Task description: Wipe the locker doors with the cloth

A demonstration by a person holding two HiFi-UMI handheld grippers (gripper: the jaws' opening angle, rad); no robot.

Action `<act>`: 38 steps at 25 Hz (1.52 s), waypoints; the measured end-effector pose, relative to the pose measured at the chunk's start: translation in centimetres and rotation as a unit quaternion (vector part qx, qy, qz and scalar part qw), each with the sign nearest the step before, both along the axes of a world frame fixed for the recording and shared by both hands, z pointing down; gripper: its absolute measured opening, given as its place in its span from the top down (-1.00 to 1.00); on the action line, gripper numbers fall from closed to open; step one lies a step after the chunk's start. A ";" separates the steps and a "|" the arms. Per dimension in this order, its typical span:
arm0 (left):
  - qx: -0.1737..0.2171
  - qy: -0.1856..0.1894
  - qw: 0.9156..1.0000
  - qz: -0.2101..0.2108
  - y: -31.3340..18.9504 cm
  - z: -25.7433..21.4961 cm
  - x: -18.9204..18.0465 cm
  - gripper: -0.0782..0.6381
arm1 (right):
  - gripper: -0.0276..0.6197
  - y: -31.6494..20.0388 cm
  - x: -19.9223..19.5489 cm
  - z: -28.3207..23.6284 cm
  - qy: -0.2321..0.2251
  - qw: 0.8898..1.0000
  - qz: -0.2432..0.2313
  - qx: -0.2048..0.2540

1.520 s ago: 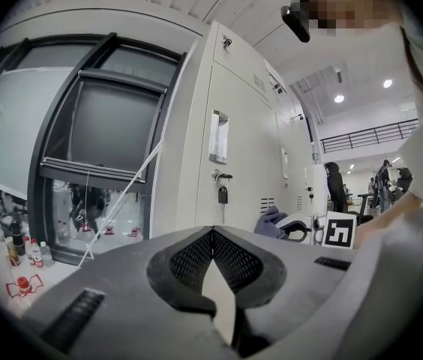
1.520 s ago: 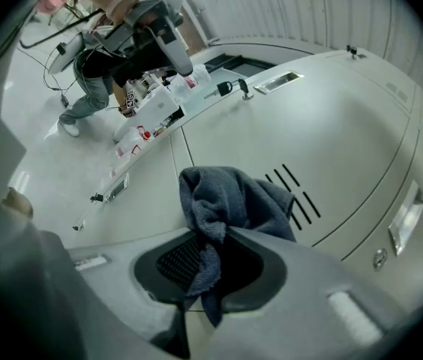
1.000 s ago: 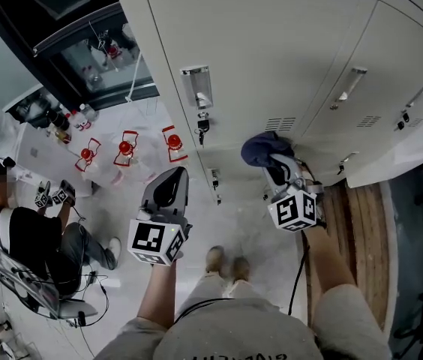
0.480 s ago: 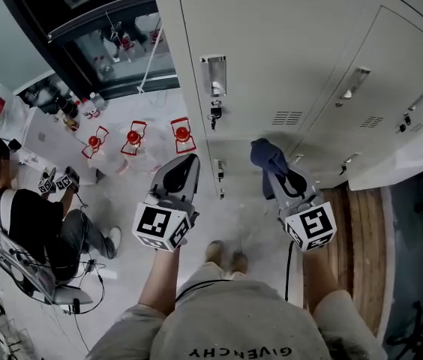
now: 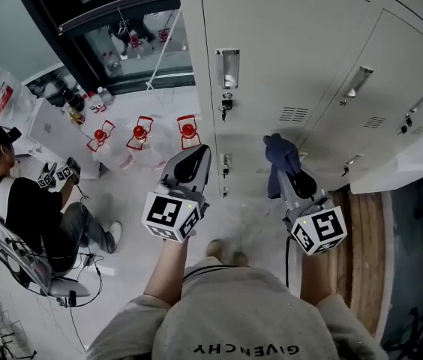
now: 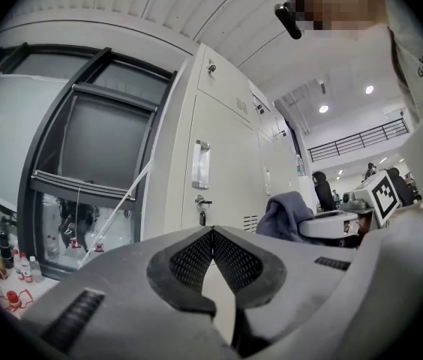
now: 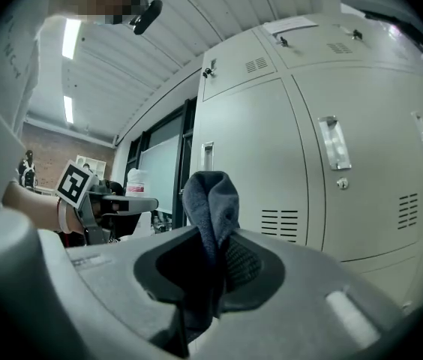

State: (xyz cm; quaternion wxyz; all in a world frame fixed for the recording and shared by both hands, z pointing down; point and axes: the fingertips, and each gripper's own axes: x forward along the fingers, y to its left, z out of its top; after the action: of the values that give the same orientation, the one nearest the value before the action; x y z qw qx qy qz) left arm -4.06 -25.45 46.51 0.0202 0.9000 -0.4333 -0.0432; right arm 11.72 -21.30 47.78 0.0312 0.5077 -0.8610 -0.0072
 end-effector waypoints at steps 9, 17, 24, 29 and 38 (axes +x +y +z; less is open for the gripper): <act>0.011 0.011 1.000 -0.018 -0.4 -1.1 -1.6 0.79 | 0.73 0.2 1.5 -1.9 0.003 0.999 0.024 0.023; 0.011 0.009 1.000 -0.024 -0.9 -1.1 -2.1 0.79 | 0.73 -0.1 3.8 -2.6 0.009 0.998 0.053 0.034; 0.011 0.007 0.999 -0.029 -1.0 -1.2 -2.4 0.79 | 0.73 -0.2 5.7 -3.0 0.002 0.996 0.077 0.039; 0.009 0.006 0.999 -0.030 -0.9 -1.1 -2.7 0.79 | 0.73 0.0 6.2 -3.1 -0.001 0.995 0.087 0.039; 0.003 0.006 0.999 -0.031 -0.7 -0.8 -3.1 0.79 | 0.73 0.4 6.0 -2.5 -0.002 0.996 0.088 0.032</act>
State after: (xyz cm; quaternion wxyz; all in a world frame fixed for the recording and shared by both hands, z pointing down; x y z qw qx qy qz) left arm -7.16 -26.12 45.66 0.0191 0.8858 -0.4609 -0.0506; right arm 17.67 -20.95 45.27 0.0142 0.5822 -0.8124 -0.0310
